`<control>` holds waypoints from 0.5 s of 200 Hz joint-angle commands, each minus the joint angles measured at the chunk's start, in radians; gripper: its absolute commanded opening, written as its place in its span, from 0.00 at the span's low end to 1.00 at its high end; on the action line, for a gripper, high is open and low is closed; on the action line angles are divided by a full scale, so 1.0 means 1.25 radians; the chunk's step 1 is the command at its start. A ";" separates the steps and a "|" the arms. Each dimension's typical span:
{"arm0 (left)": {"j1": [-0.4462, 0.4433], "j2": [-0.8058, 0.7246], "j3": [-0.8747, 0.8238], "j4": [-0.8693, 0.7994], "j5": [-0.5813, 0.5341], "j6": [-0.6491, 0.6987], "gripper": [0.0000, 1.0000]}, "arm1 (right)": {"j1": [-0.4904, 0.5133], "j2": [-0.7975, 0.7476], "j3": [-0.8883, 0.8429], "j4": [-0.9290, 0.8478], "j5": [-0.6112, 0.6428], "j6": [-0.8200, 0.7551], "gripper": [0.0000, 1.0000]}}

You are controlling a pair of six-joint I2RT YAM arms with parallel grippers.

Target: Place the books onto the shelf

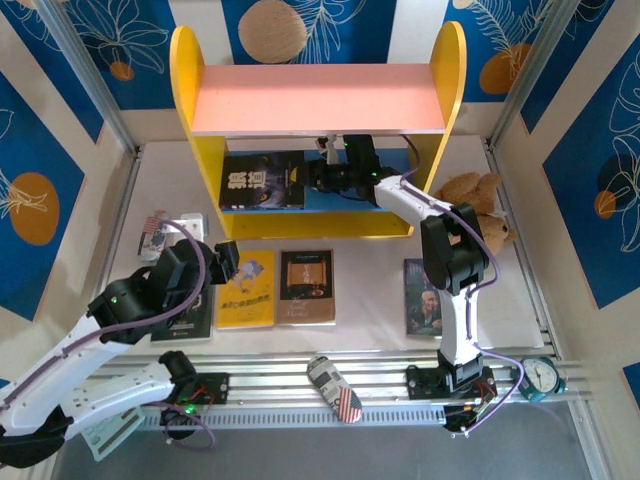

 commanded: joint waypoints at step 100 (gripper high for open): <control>0.167 0.066 -0.020 0.076 0.229 0.048 0.72 | -0.026 -0.164 -0.157 -0.038 0.034 -0.057 0.60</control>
